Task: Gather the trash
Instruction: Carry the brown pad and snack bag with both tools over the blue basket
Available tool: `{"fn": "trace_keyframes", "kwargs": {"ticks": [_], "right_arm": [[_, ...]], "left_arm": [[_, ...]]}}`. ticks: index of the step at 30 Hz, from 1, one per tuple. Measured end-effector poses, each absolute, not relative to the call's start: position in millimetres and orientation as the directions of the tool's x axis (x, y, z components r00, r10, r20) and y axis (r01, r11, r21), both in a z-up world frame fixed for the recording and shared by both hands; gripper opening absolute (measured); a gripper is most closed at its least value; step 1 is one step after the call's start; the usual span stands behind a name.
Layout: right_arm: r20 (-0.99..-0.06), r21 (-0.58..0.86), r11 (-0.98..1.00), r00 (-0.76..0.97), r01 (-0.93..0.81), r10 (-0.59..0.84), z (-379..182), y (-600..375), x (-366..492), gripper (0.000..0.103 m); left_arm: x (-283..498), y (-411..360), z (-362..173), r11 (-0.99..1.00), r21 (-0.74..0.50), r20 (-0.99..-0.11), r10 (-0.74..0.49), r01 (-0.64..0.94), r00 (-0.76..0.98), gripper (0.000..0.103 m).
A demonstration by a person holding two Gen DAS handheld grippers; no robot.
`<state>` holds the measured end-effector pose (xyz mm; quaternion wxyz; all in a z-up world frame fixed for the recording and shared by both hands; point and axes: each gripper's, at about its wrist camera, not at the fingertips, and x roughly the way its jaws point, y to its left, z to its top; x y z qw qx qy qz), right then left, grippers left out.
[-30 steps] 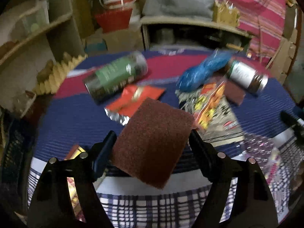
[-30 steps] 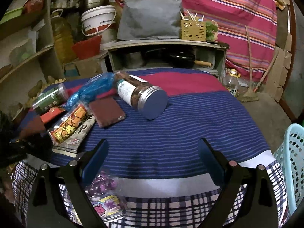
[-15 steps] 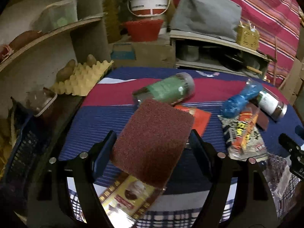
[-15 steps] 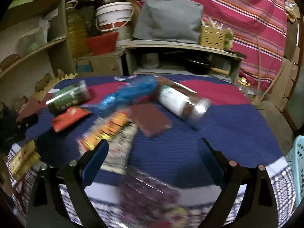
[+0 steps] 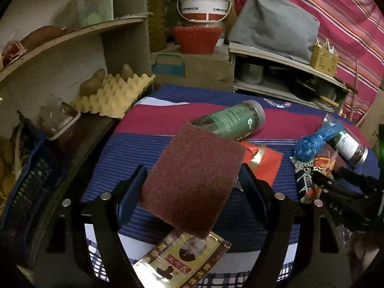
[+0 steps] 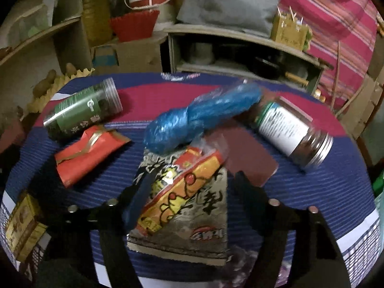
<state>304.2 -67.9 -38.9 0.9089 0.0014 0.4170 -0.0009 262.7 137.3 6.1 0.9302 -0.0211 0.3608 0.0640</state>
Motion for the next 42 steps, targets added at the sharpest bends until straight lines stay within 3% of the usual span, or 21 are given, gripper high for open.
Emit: {"fn": "trace_keyframes", "kwargs": {"ticks": [11, 15, 30, 42], "right_arm": [[-0.786, 0.031, 0.998, 0.615, -0.062, 0.062, -47.4, -60.4, 299.9, 0.049], [-0.770, 0.057, 0.996, 0.632, -0.075, 0.092, -40.4, -73.4, 290.0, 0.036], [-0.675, 0.141, 0.990, 0.732, -0.003, 0.098, 3.6, -186.5, 234.2, 0.033], [-0.603, 0.131, 0.981, 0.797, 0.139, -0.033, 25.9, -297.6, 157.0, 0.033]], "left_arm": [[261.9, 123.5, 10.8, 0.994, 0.013, -0.663, 0.089, -0.108, 0.743, 0.076], [261.3, 121.5, 13.0, 0.994, 0.007, -0.661, 0.086, -0.108, 0.745, 0.076], [253.9, 58.7, 25.1, 1.000, 0.011, -0.631, 0.002, 0.007, 0.775, 0.076], [222.8, -56.6, 47.4, 0.977, -0.058, -0.528, -0.204, 0.204, 0.824, 0.076]]}}
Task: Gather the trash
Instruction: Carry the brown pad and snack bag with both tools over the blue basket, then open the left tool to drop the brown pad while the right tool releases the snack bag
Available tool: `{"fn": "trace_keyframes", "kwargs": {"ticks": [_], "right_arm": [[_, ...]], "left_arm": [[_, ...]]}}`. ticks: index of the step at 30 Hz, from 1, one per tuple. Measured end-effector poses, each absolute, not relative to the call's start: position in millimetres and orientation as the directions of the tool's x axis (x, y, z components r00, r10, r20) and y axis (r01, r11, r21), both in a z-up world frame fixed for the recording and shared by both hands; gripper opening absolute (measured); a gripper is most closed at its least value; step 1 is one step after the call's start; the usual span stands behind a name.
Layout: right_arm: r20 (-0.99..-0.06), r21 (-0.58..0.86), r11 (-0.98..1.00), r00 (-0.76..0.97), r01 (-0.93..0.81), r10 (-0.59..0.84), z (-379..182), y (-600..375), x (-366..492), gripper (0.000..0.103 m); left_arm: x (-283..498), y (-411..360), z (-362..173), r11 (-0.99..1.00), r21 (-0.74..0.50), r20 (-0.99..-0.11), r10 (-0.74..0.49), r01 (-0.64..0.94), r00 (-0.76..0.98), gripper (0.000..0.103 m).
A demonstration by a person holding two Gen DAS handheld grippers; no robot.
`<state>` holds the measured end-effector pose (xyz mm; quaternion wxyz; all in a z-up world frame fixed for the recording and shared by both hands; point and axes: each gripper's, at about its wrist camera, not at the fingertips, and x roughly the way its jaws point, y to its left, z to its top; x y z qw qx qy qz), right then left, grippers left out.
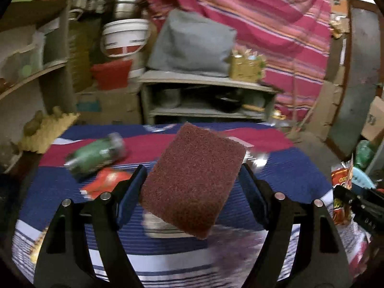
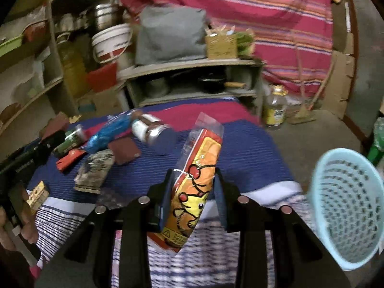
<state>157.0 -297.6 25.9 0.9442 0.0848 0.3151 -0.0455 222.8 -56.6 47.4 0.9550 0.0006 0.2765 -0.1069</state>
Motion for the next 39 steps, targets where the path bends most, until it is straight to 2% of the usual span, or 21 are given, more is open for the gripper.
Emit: {"fn": "trace_keyframes", "kwargs": {"ticks": [8, 19, 27, 32, 39], "right_arm": [[-0.573, 0.094, 0.959, 0.803, 0.266, -0.167, 29.7, -366.9, 104.9, 0.033], [-0.559, 0.103, 0.915, 0.784, 0.389, -0.270, 21.2, -436.6, 57.6, 0.033], [-0.563, 0.119, 0.882, 0.763, 0.455, -0.318, 13.1, -489.5, 32.1, 0.033], [-0.570, 0.135, 0.866, 0.753, 0.481, -0.329, 5.3, -518.3, 23.7, 0.033], [-0.588, 0.129, 0.862, 0.738, 0.490, -0.331, -4.2, -545.0, 20.3, 0.033]], "left_arm": [[202.4, -144.3, 44.7, 0.943, -0.042, -0.518, -0.303, 0.331, 0.799, 0.076], [172.9, -249.0, 26.2, 0.883, 0.003, -0.539, -0.393, 0.469, 0.745, 0.076], [157.7, -308.1, 10.9, 0.830, -0.037, -0.568, -0.476, 0.556, 0.672, 0.076], [147.1, -347.1, 1.7, 0.794, -0.009, -0.581, -0.499, 0.608, 0.643, 0.076], [139.8, -391.7, -10.0, 0.753, -0.073, -0.596, -0.559, 0.654, 0.576, 0.076]]}}
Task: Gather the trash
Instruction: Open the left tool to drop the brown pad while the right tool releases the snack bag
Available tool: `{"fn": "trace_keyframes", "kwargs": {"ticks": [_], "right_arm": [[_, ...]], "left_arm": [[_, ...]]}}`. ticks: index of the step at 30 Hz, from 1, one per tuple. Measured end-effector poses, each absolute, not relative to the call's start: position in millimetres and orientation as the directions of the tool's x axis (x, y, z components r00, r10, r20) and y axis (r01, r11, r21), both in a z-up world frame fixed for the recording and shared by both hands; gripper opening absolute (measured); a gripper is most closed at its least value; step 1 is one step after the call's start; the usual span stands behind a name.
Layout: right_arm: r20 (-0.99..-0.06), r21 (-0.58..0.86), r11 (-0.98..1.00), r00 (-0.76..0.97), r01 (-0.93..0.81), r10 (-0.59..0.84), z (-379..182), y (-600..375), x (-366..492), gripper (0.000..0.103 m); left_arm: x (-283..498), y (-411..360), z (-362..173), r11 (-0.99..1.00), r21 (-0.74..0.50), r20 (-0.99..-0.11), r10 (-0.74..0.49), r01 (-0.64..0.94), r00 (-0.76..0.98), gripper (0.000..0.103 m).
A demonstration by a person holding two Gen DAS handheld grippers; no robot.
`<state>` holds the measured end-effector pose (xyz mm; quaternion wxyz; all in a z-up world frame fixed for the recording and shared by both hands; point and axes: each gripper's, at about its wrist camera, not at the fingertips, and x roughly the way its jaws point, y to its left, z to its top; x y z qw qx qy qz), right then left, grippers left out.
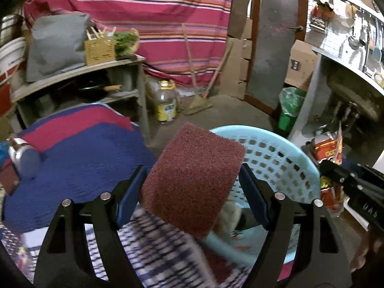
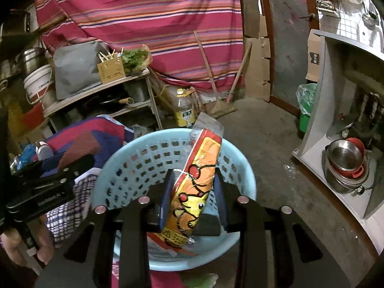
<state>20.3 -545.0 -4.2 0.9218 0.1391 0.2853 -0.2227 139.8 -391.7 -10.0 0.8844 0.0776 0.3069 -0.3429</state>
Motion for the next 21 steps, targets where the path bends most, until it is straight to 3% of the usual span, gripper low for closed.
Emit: {"fn": "trace_keyframes", "kwargs": {"ticks": [9, 21], "right_arm": [[-0.593, 0.143, 0.841, 0.726, 0.522, -0.350, -10.5, -572.3, 11.9, 0.033], [-0.598, 0.138, 0.850, 0.727, 0.509, -0.338, -12.7, -562.9, 17.5, 0.033]], "left_arm": [[125.4, -434.0, -25.0, 0.703, -0.053, -0.620, -0.580, 0.709, 0.529, 0.076], [127.3, -422.8, -15.7, 0.707, -0.078, -0.607, -0.593, 0.703, 0.529, 0.084]]}}
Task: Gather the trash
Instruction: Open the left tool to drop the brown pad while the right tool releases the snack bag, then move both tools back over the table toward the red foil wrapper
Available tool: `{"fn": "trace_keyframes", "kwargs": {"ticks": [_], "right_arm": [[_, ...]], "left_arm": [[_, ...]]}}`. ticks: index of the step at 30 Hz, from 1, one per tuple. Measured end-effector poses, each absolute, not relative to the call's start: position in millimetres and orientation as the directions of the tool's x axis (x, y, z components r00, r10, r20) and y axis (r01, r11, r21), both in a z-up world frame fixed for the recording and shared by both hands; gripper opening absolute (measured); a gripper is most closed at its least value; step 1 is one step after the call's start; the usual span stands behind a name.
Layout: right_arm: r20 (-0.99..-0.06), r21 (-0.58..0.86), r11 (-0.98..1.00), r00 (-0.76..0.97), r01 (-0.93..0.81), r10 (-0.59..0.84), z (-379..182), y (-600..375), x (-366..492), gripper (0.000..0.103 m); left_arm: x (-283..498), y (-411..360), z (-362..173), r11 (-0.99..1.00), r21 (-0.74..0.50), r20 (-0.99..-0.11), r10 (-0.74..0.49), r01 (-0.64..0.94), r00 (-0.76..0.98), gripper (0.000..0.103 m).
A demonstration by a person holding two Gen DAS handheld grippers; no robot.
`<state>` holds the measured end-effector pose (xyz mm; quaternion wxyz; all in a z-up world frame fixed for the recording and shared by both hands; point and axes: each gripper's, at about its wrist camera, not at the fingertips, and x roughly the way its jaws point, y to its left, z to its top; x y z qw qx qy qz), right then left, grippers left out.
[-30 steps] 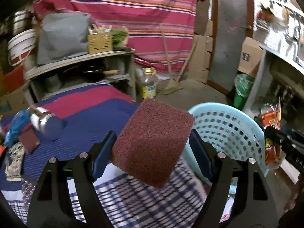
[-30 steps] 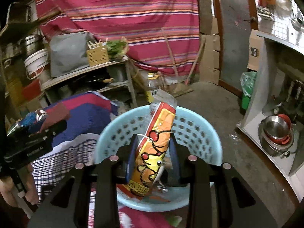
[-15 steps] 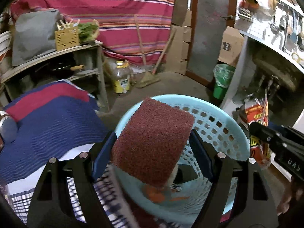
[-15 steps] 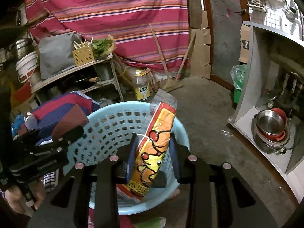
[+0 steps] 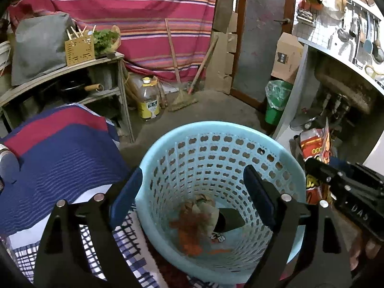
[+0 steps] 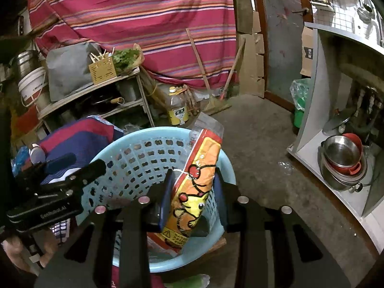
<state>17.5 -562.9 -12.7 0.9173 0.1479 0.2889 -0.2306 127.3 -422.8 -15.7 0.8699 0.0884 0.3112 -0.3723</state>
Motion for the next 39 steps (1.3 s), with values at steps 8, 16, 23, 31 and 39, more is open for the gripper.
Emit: {"fn": "trace_keyframes", "kwargs": {"ticks": [8, 16, 23, 31, 39], "right_arm": [[-0.609, 0.136, 0.864, 0.729, 0.484, -0.313, -15.1, -550.8, 37.6, 0.033], [-0.607, 0.119, 0.875, 0.731, 0.470, -0.310, -17.9, -534.9, 65.9, 0.037], [-0.596, 0.120, 0.860, 0.729, 0.496, -0.337, -17.2, -529.6, 71.3, 0.066], [-0.555, 0.114, 0.894, 0.774, 0.433, -0.304, 2.9, -489.8, 71.2, 0.072], [-0.529, 0.120, 0.942, 0.823, 0.314, -0.207, 15.7, -422.2, 87.5, 0.080]], "left_arm": [[141.2, -390.5, 3.4, 0.781, -0.041, -0.564, -0.533, 0.624, 0.630, 0.094], [149.2, -360.2, 14.6, 0.809, 0.029, -0.542, -0.481, 0.587, 0.689, 0.096], [163.9, -316.1, 24.8, 0.852, 0.039, -0.535, -0.424, 0.523, 0.731, 0.097], [175.1, -260.9, 40.0, 0.893, 0.000, -0.521, -0.384, 0.450, 0.762, 0.097], [185.0, -201.7, 55.4, 0.936, -0.064, -0.511, -0.329, 0.346, 0.794, 0.097]]}}
